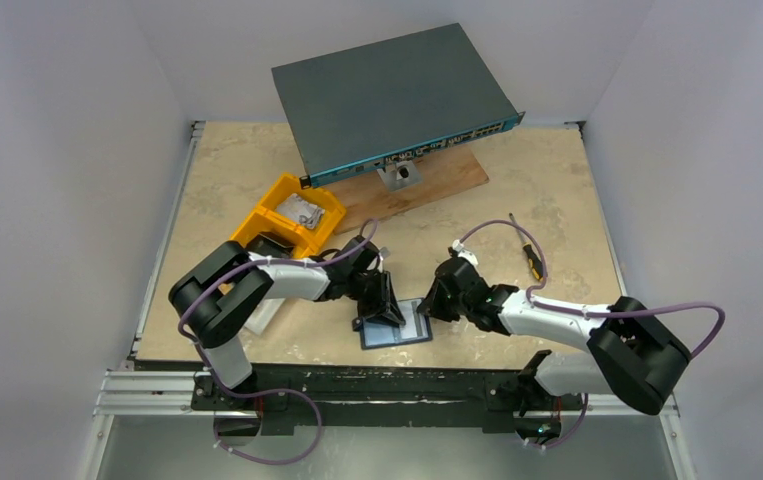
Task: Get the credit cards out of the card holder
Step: Remove the credit card from the card holder.
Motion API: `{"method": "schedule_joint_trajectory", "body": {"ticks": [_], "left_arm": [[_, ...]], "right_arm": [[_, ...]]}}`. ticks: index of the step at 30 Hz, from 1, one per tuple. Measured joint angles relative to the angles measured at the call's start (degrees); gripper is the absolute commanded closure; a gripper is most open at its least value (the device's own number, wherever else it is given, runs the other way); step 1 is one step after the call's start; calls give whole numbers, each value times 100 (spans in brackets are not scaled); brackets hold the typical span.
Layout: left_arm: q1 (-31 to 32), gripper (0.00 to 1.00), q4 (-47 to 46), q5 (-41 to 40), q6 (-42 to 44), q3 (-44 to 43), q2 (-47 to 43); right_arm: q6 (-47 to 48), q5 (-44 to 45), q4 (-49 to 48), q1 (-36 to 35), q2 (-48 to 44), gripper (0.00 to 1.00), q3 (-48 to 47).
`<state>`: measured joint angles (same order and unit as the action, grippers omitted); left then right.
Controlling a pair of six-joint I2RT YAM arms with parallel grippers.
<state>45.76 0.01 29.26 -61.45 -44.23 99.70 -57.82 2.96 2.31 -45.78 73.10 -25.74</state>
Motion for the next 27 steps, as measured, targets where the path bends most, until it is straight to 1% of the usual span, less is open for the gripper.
{"method": "schedule_joint_trajectory", "body": {"ticks": [9, 21, 23, 27], "left_arm": [[-107, 80, -350, 92, -173, 205, -61], [-186, 88, -603, 72, -249, 361, -223], [-188, 87, -667, 72, -264, 402, -223], [-188, 78, -802, 79, -317, 455, -216]], "right_arm": [[17, 289, 271, -219, 39, 100, -166], [15, 459, 402, -334, 83, 100, -256], [15, 476, 424, -345, 103, 100, -275], [17, 507, 452, -374, 109, 100, -297]]}}
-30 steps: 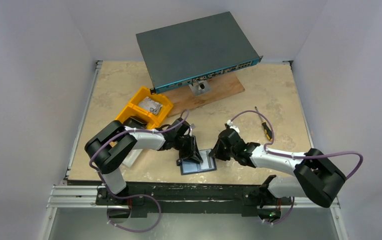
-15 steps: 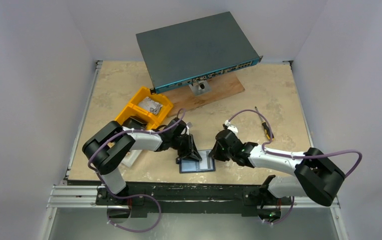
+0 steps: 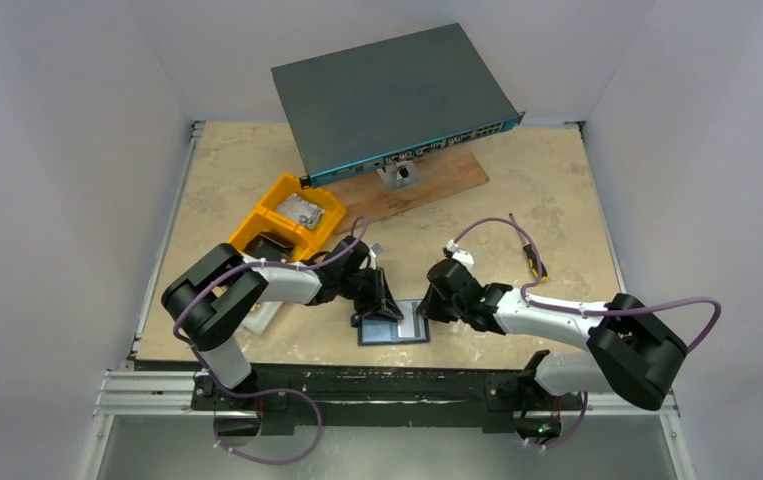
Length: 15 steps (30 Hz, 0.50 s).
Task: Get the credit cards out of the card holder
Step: Remove the credit card from the card holder.
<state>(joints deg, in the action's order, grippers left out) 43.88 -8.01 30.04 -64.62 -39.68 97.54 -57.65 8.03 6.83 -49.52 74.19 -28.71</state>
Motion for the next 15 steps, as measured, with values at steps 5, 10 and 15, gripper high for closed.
{"method": "schedule_joint_trajectory", "body": {"ticks": [5, 10, 15], "left_arm": [[28, 74, -96, 31, -76, 0, 87], [33, 75, -201, 118, -175, -4, 177], [42, 85, -396, 179, -411, 50, 221]], "right_arm": [[0, 4, -2, -11, 0, 100, 0], [0, 48, 2, -31, -2, 100, 0], [2, 133, 37, -42, -37, 100, 2]]}}
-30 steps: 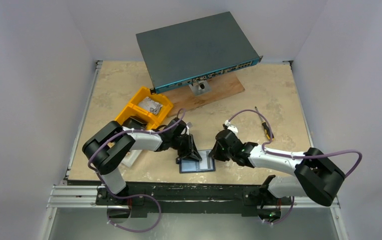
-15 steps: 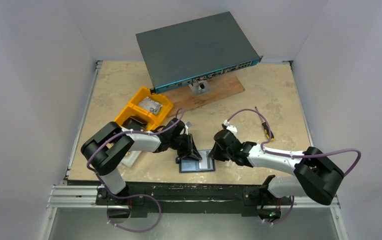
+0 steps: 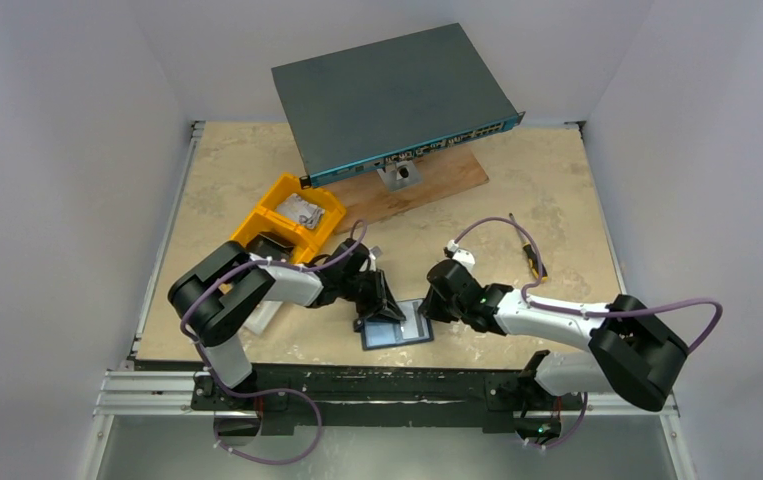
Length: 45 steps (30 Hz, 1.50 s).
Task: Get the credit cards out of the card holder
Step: Remove the credit card from the card holder.
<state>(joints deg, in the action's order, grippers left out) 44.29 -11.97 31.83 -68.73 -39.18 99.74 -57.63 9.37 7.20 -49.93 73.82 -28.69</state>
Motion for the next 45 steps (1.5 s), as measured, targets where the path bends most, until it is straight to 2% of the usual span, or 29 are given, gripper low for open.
{"method": "schedule_joint_trajectory", "body": {"ticks": [5, 16, 33, 39, 45], "left_arm": [[4, 100, -332, -17, -282, 203, 0], [0, 100, -876, -46, -625, 490, 11], [-227, 100, 107, -483, 177, 476, -695], [-170, 85, 251, -358, 446, 363, -625], [116, 84, 153, -238, 487, 306, -393]], "right_arm": [[0, 50, 55, -11, -37, 100, 9], [-114, 170, 175, -39, -92, 100, 9], [-170, -494, 83, 472, -120, 100, 111], [-70, -531, 66, 485, -114, 100, 111], [-39, -555, 46, 466, -107, 100, 114]]}}
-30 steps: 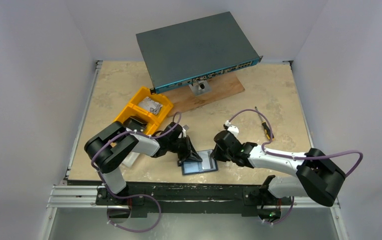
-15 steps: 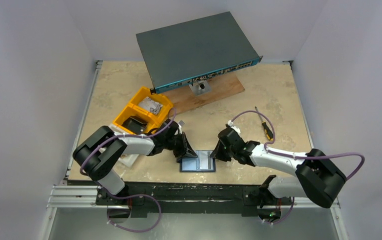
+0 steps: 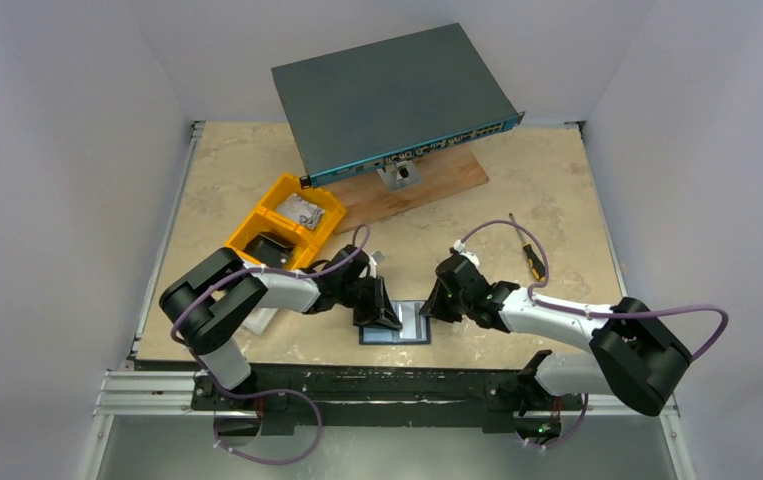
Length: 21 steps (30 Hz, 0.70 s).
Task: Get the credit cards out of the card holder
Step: Remove the credit card from the card holder.
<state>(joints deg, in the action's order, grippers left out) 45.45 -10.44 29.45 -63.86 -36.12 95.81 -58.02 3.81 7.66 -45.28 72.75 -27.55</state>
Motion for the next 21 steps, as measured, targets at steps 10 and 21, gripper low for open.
{"method": "schedule_joint_trajectory", "body": {"ticks": [10, 21], "left_arm": [[76, 77, -146, 317, -111, -98, 317], [68, 85, -533, 627, -675, -103, 584]], "right_arm": [[-4, 22, -131, -74, -2, 100, 55], [-66, 306, -175, -247, -9, 100, 57]]}}
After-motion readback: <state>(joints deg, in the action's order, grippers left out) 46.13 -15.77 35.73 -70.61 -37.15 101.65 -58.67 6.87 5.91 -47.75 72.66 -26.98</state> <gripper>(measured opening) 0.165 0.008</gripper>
